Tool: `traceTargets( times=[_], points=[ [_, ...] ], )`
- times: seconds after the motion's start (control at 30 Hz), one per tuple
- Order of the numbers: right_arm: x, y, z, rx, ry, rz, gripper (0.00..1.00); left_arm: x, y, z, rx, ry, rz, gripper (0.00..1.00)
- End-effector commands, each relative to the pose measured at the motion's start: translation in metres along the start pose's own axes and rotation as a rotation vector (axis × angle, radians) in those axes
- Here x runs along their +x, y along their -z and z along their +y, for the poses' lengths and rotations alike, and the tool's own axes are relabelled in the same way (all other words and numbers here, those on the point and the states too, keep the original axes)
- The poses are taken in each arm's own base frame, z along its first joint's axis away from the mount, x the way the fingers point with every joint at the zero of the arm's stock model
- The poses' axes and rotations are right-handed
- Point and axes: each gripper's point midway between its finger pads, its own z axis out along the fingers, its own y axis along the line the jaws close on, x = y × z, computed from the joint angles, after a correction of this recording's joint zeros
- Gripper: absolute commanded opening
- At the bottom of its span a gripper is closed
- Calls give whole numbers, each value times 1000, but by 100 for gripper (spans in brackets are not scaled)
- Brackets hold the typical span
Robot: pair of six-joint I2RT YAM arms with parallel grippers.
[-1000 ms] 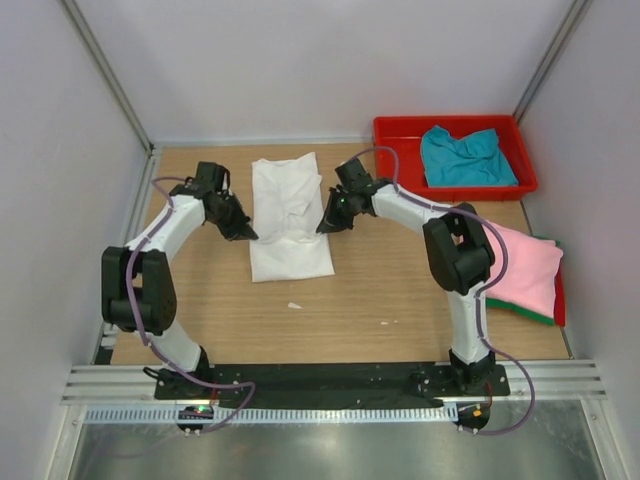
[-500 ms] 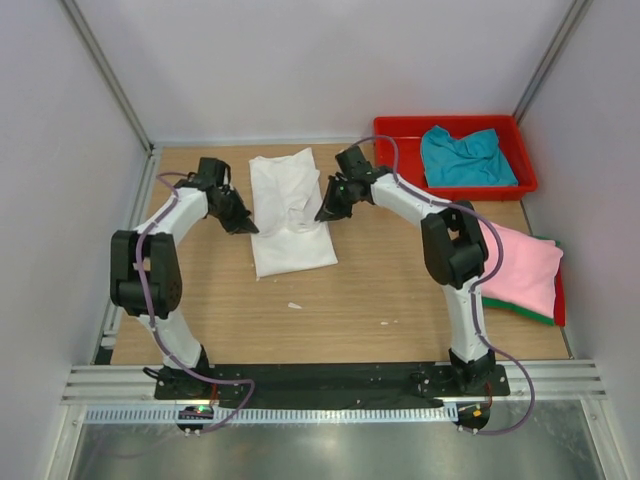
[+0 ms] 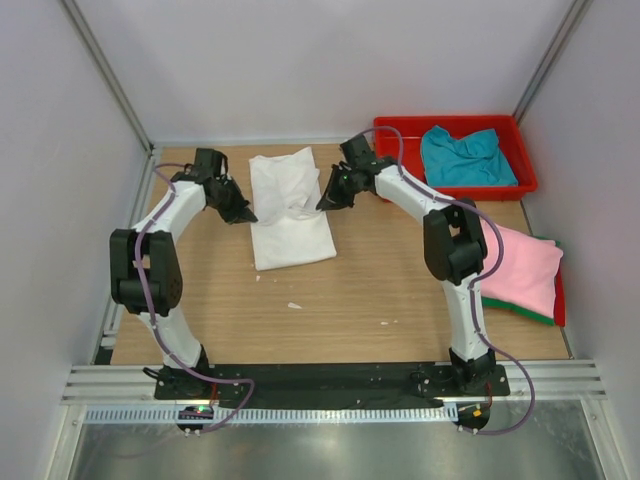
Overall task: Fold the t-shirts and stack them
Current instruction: Fold the tshirt
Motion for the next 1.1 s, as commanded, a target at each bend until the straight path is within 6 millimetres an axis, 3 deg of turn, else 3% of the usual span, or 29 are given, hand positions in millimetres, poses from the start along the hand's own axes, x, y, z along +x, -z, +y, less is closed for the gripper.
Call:
traceTargets(
  times=[0.0, 0.23, 0.47, 0.67, 1.07],
  points=[
    [-11, 14, 21, -49, 28, -30, 1, -11, 15, -14, 44, 1, -40, 0],
    [-15, -1, 9, -35, 22, -20, 1, -24, 1, -17, 44, 6, -46, 0],
    [-28, -4, 11, -43, 29, -33, 1, -36, -1, -20, 49, -1, -60, 0],
    [-32, 1, 16, -48, 36, -50, 1, -36, -1, -20, 54, 5, -57, 0],
    [-54, 20, 35, -91, 74, -118, 1, -61, 18, -43, 108, -1, -114, 0]
  ],
)
